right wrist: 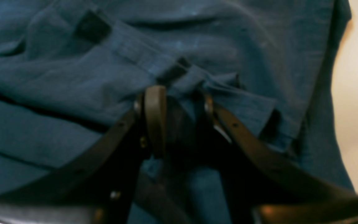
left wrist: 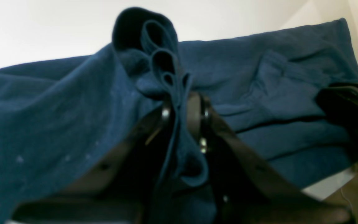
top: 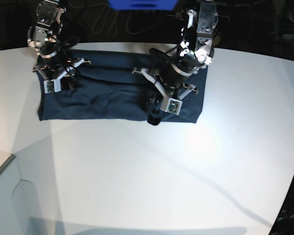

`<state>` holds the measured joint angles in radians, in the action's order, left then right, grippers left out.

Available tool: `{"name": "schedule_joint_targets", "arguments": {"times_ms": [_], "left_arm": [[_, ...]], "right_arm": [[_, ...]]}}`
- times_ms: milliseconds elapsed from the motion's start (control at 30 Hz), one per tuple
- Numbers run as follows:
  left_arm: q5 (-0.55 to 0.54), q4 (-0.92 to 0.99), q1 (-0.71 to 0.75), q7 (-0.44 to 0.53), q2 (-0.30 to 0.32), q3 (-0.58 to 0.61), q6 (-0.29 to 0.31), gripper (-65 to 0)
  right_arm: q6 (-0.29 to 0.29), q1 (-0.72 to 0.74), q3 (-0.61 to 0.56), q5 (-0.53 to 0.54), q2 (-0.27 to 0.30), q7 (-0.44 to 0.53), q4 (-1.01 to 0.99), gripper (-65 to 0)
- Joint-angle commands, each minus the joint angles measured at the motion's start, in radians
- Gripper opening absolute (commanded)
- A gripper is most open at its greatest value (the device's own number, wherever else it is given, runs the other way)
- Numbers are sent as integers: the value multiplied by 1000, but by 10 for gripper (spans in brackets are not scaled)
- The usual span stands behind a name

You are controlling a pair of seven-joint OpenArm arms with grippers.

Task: Layout the t-shirt on the table in an organized manner, then fold the t-shirt properly
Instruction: 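Carry the strip end with the left gripper toward the right gripper, then hold the folded end over the strip middle with the left gripper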

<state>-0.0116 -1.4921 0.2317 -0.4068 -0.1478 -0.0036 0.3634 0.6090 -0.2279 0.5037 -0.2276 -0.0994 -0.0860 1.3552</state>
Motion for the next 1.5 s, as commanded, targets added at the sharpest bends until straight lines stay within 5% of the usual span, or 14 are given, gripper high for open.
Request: {"name": "schedule_joint_targets", "arguments": {"times_ms": [0,1467], "left_arm": [[-15,-14,-13,27,-9,23,7,-650],[-17,26,-30,27,-9,75,7,-650]], "right_arm": [[4,5,2,10,3,12,13,-483],[4,6,2,10,3,16,14,-483]]}}
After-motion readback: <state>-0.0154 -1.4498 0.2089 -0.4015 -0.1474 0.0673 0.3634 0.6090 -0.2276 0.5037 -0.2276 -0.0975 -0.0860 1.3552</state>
